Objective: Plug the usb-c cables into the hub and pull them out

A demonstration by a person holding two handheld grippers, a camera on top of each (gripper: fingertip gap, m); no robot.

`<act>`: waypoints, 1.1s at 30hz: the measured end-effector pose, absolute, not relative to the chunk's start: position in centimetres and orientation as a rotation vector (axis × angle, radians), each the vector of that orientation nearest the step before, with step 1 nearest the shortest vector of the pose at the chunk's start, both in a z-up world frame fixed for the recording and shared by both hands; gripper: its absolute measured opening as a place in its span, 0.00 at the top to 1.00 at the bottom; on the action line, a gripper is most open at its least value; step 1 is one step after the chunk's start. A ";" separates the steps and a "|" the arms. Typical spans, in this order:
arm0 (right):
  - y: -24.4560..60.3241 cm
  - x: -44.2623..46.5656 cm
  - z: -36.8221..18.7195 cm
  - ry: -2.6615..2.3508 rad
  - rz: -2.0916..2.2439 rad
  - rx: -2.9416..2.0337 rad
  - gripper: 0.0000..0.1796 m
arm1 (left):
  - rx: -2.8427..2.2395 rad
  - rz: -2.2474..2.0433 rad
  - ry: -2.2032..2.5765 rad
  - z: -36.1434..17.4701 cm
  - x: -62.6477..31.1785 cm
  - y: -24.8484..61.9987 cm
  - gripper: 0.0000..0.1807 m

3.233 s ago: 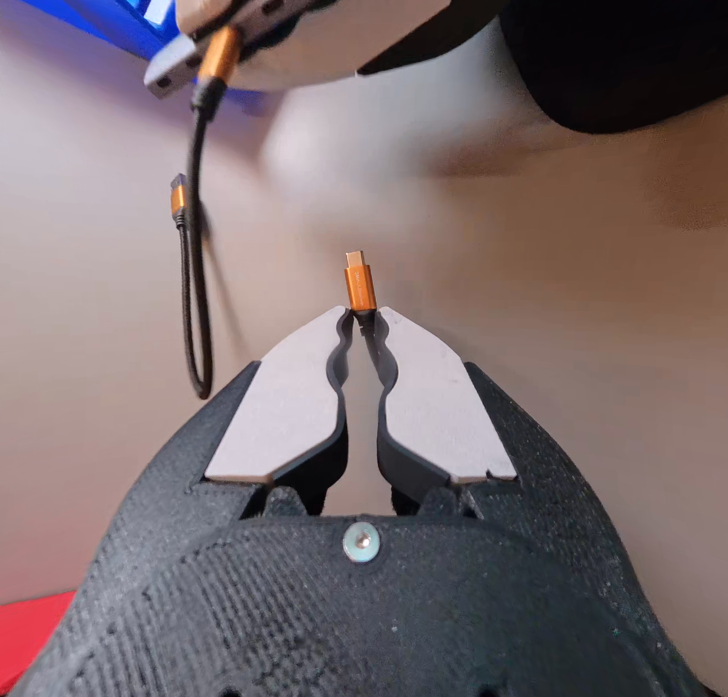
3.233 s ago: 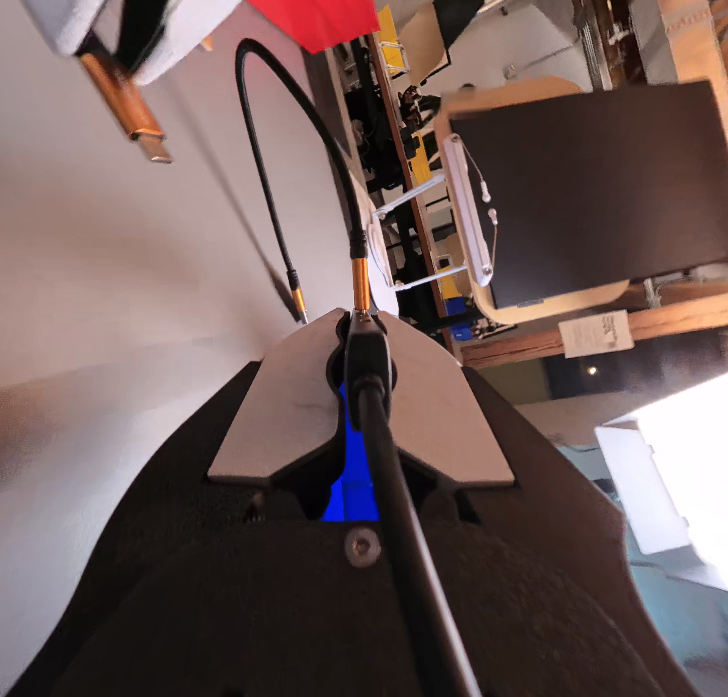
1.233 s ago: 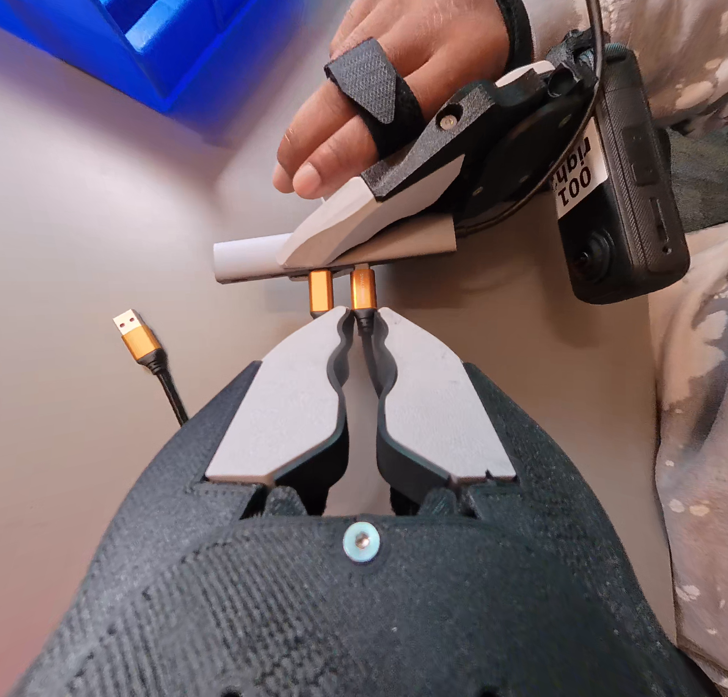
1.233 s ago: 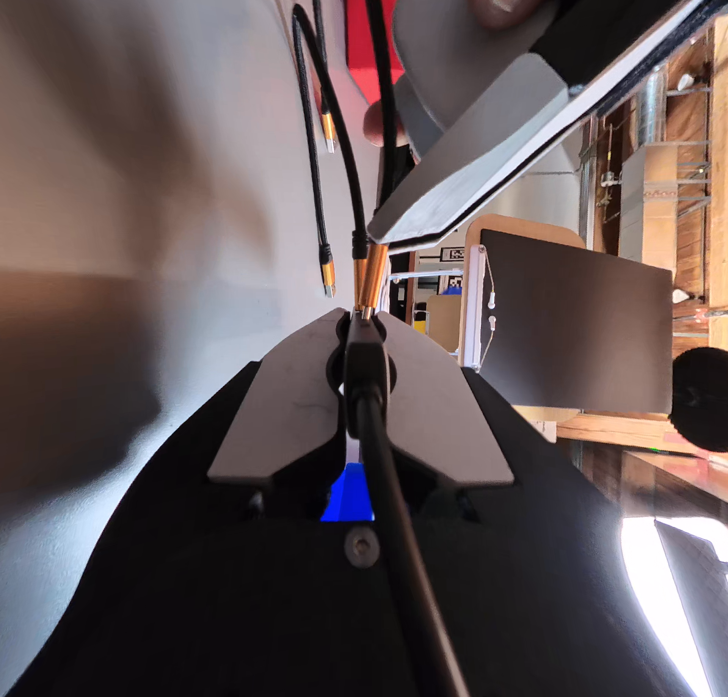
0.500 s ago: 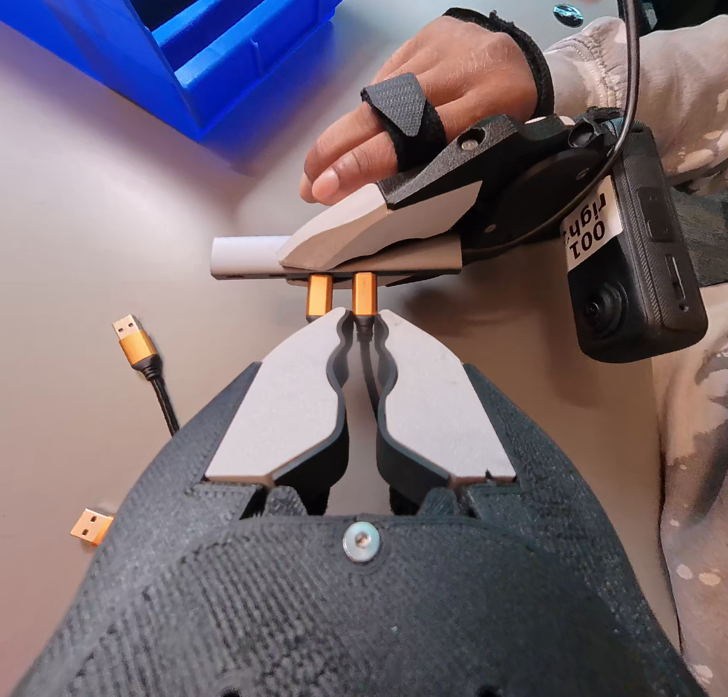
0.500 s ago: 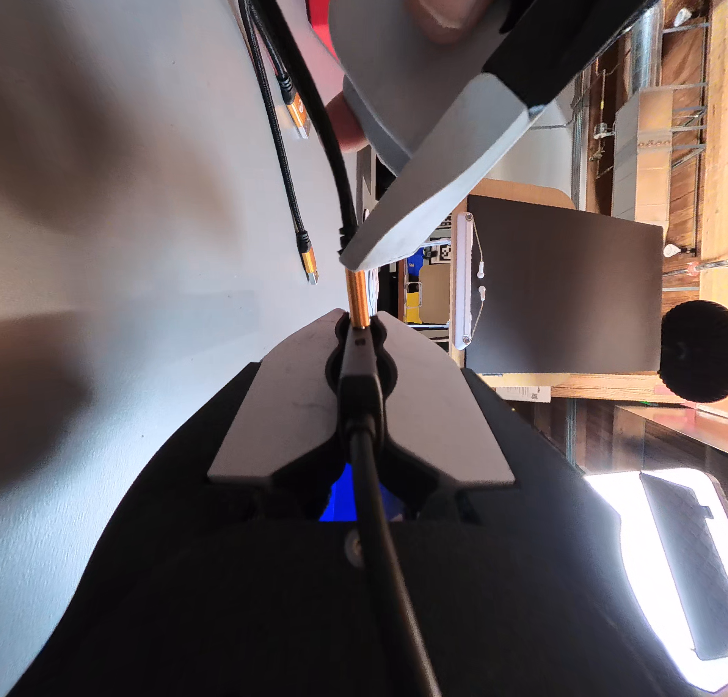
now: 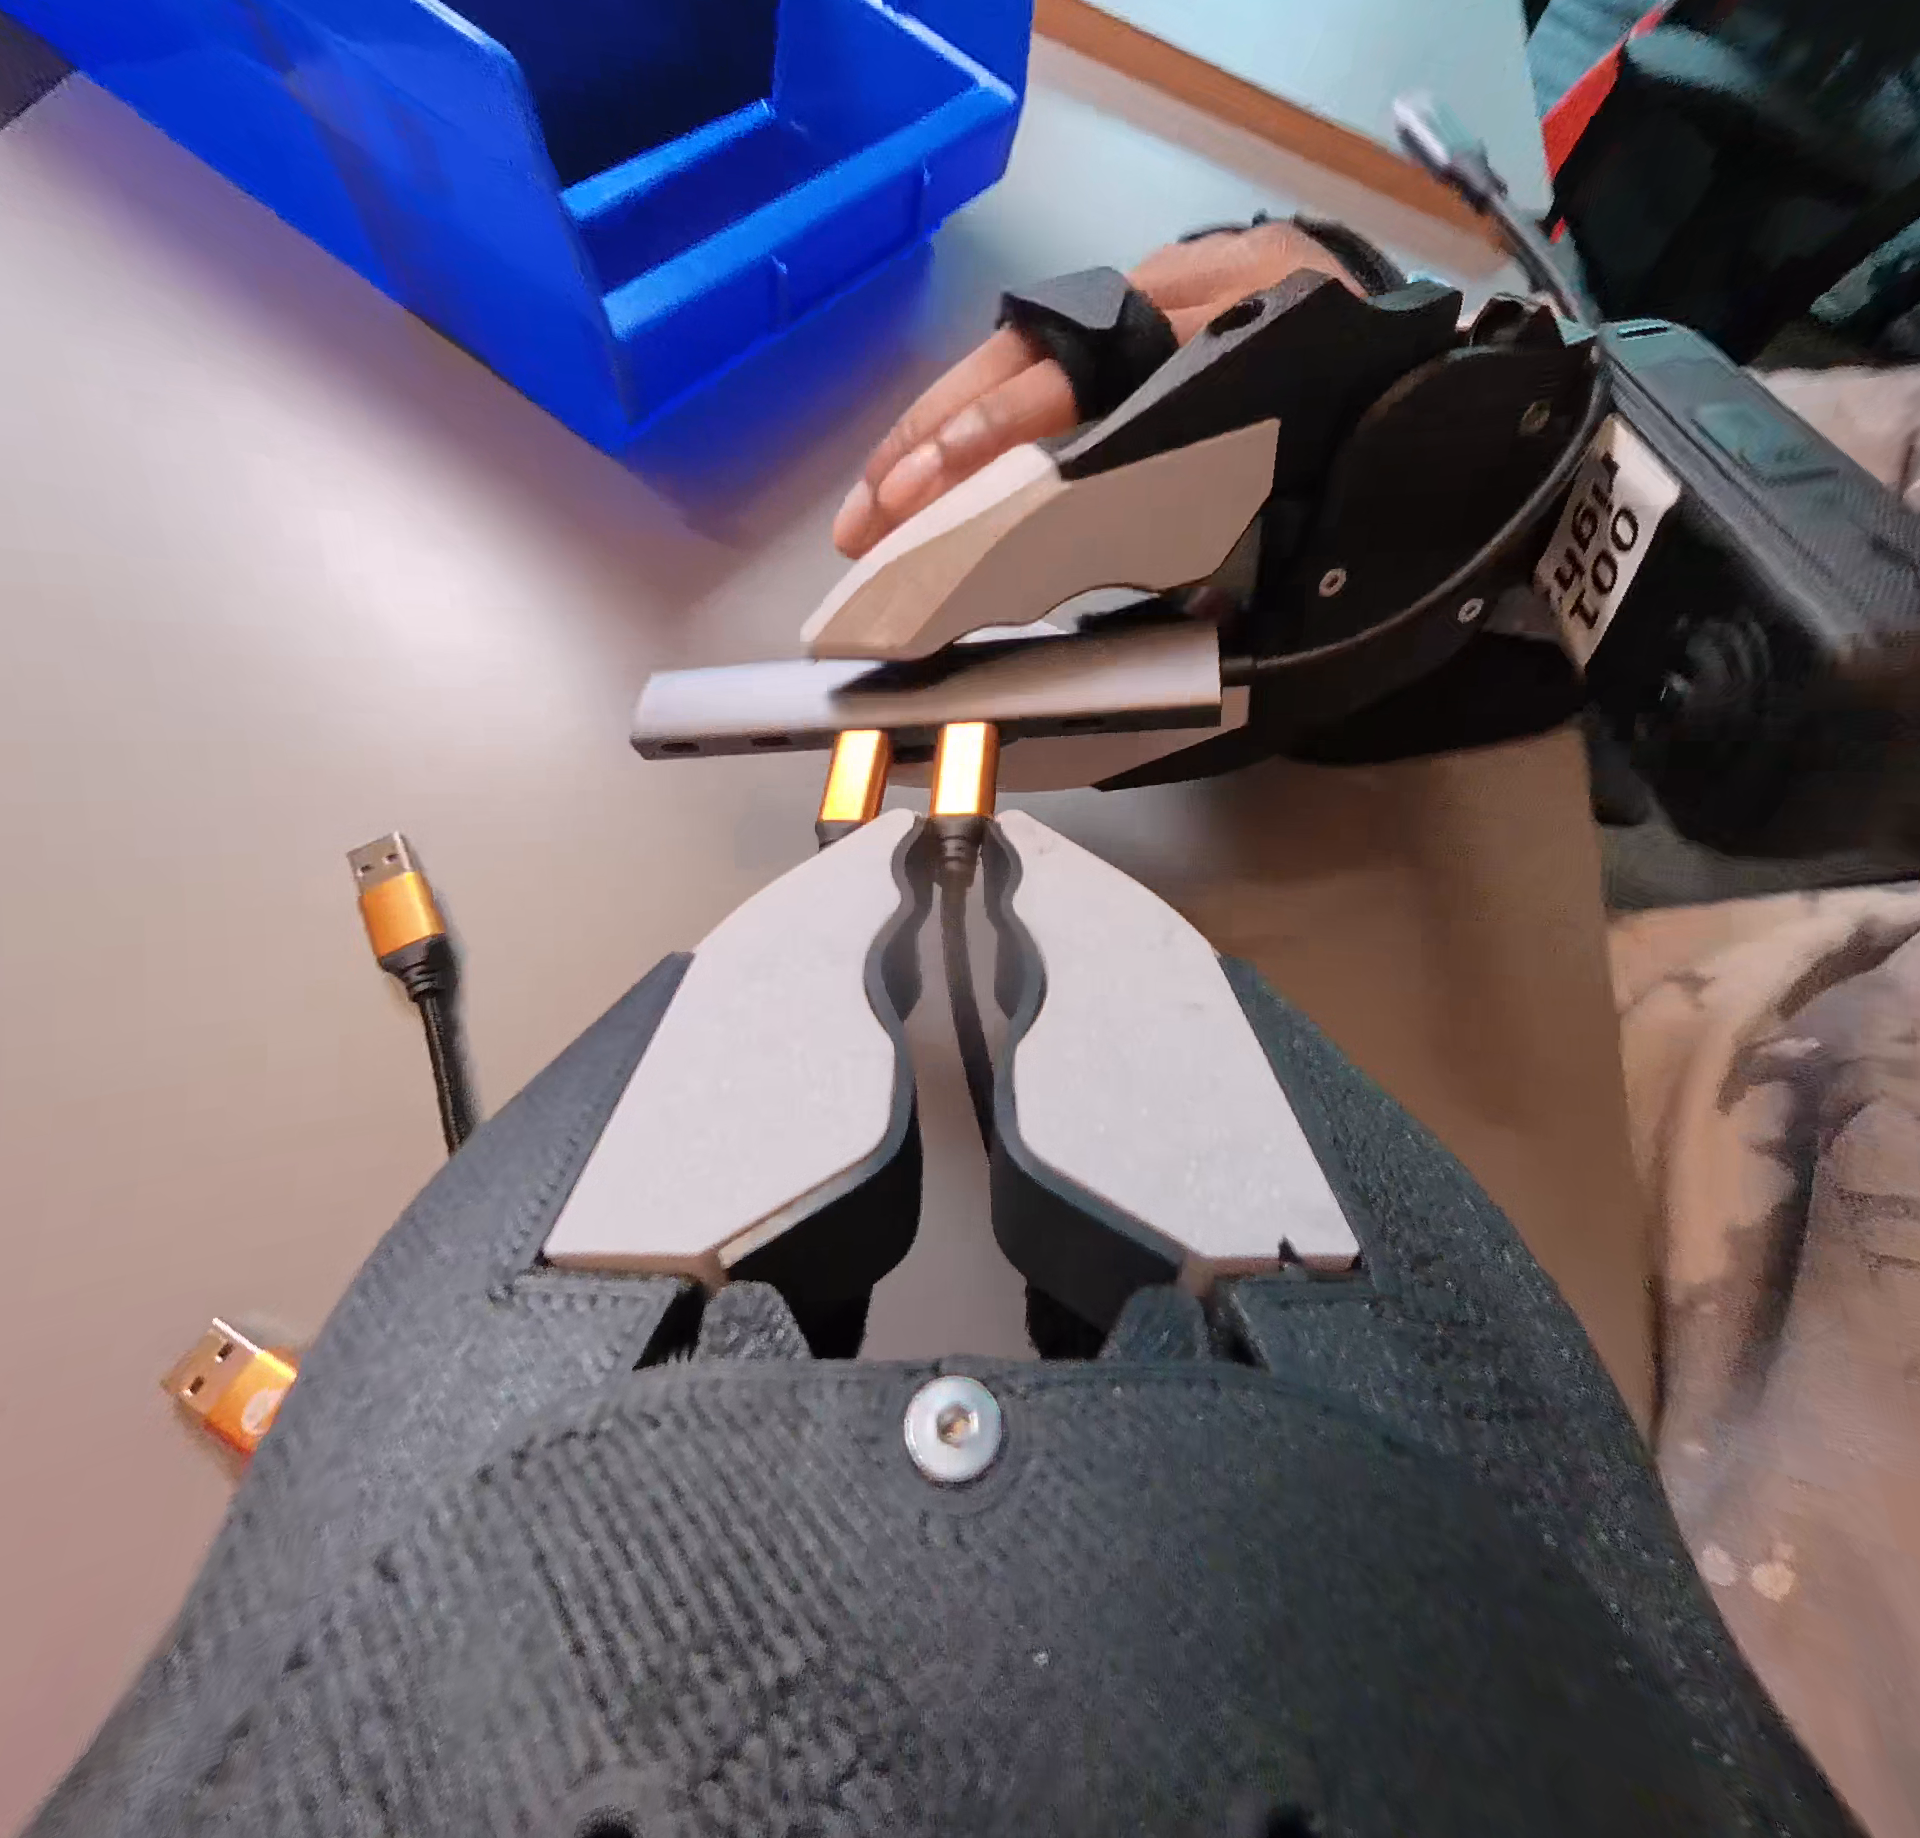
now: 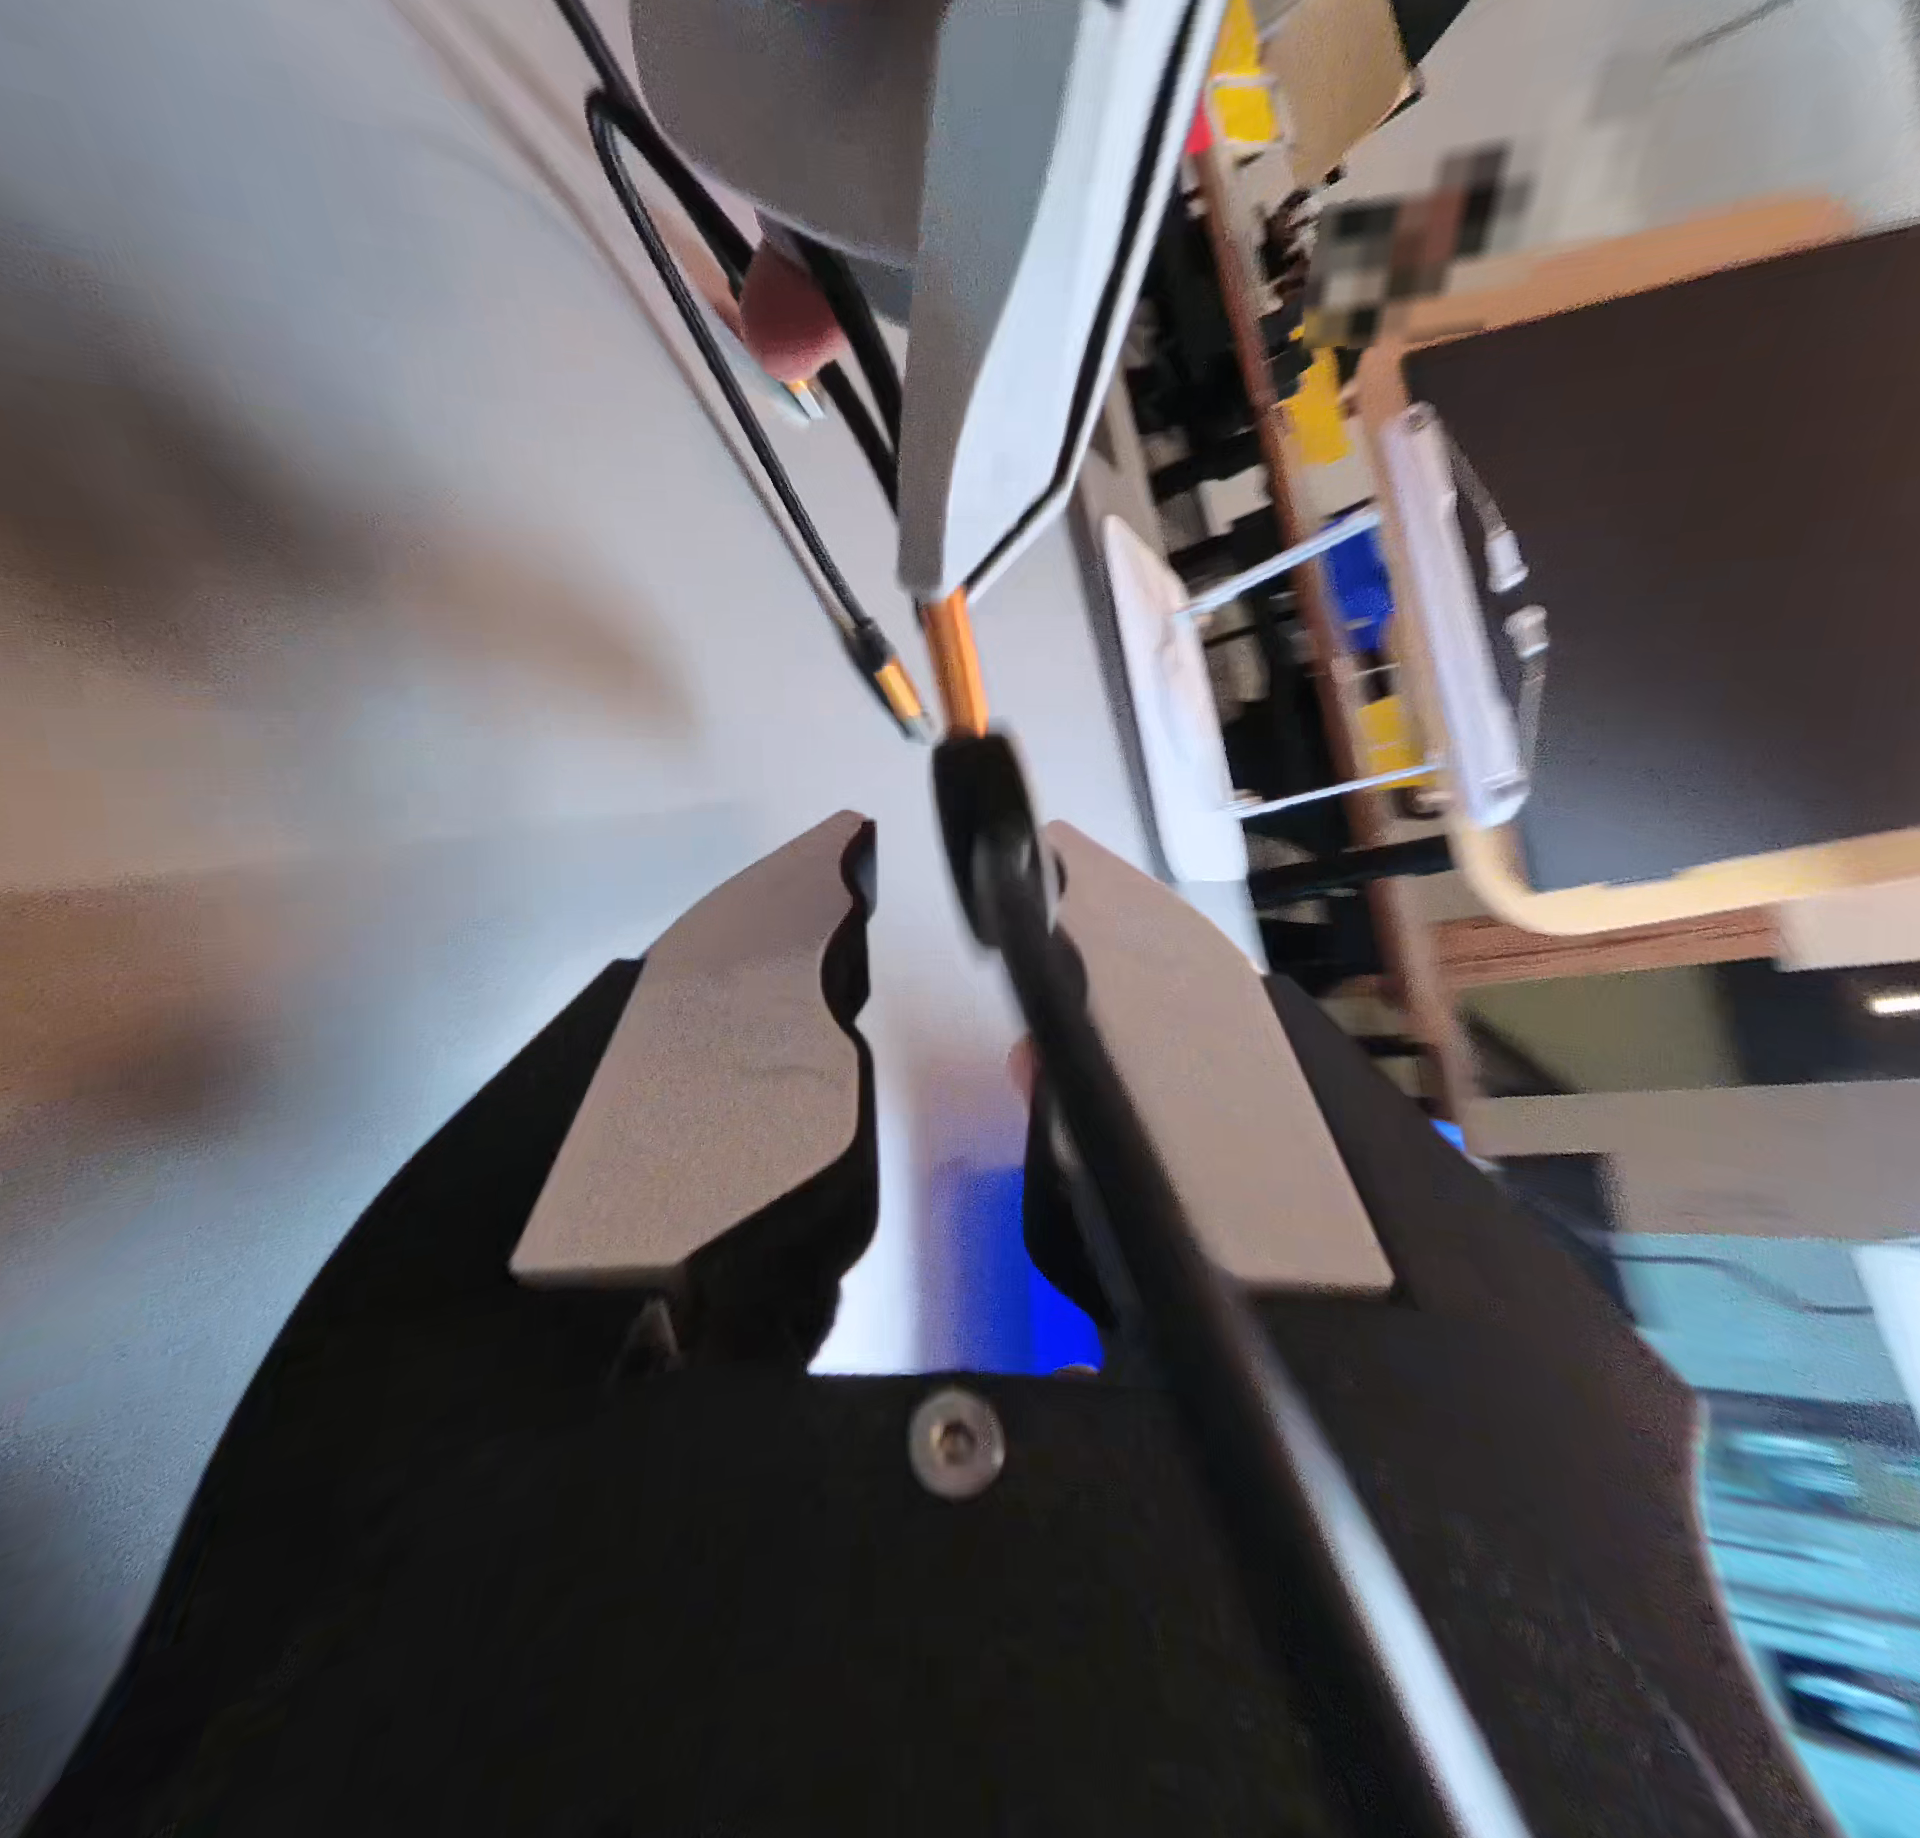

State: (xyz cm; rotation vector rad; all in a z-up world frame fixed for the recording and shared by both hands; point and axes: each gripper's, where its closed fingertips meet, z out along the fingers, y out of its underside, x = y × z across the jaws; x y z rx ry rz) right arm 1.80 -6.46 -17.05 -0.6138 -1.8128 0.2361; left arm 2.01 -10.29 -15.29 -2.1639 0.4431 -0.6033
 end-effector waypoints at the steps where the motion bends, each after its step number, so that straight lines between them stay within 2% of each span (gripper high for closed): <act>1: -6.6 2.2 -17.1 -1.830 0.337 -0.698 0.82 | -2.146 -0.648 0.394 -14.8 1.5 -10.2 0.95; 5: -8.5 3.9 -15.9 -1.891 0.784 -1.057 0.77 | -2.018 -0.846 0.143 -12.5 -1.4 -9.5 0.95; 7: -12.3 6.0 -15.1 -2.043 1.095 -1.125 0.78 | -1.939 -0.930 0.013 -11.3 -3.0 -9.2 0.95; 9: -17.2 9.4 -14.0 -2.253 1.409 -0.981 0.79 | -1.889 -0.959 -0.067 -10.7 -4.2 -8.9 0.95; 11: -19.8 10.7 -11.7 -2.228 1.508 -0.754 0.81 | -1.874 -0.975 -0.088 -10.6 -4.6 -8.9 0.95; 14: -18.3 8.6 -7.4 -2.012 1.261 -0.694 0.81 | -1.898 -0.957 -0.085 -10.9 -4.2 -8.9 0.95; 18: -12.0 5.2 -3.1 -1.855 0.624 -0.600 0.76 | -1.940 -0.943 -0.091 -11.6 -3.1 -8.7 0.95; 22: -8.3 2.2 -6.8 -2.063 0.138 -0.541 0.71 | -1.953 -0.952 -0.080 -11.8 -1.8 -8.6 0.95; 23: -7.8 1.7 -8.2 -2.114 0.076 -0.536 0.72 | -1.956 -0.951 -0.072 -11.8 -1.5 -8.6 0.95; 25: -6.7 0.9 -10.1 -2.159 -0.040 -0.507 0.89 | -1.964 -0.937 -0.055 -11.9 -1.2 -8.7 0.95; 26: -6.6 0.8 -10.7 -2.189 -0.045 -0.495 0.93 | -1.970 -0.913 -0.046 -12.0 -1.2 -8.7 0.95; 29: -6.3 1.1 -10.6 -2.252 0.005 -0.539 0.94 | -1.914 -0.856 0.014 -10.8 -1.7 -8.8 0.94; 31: -5.1 1.6 -9.3 -2.269 0.013 -0.581 0.94 | -1.840 -0.809 0.072 -8.8 -2.2 -9.1 0.85; 33: -3.4 2.1 -6.9 -2.257 0.019 -0.631 0.94 | -1.779 -0.716 0.116 -6.8 -3.0 -9.5 0.82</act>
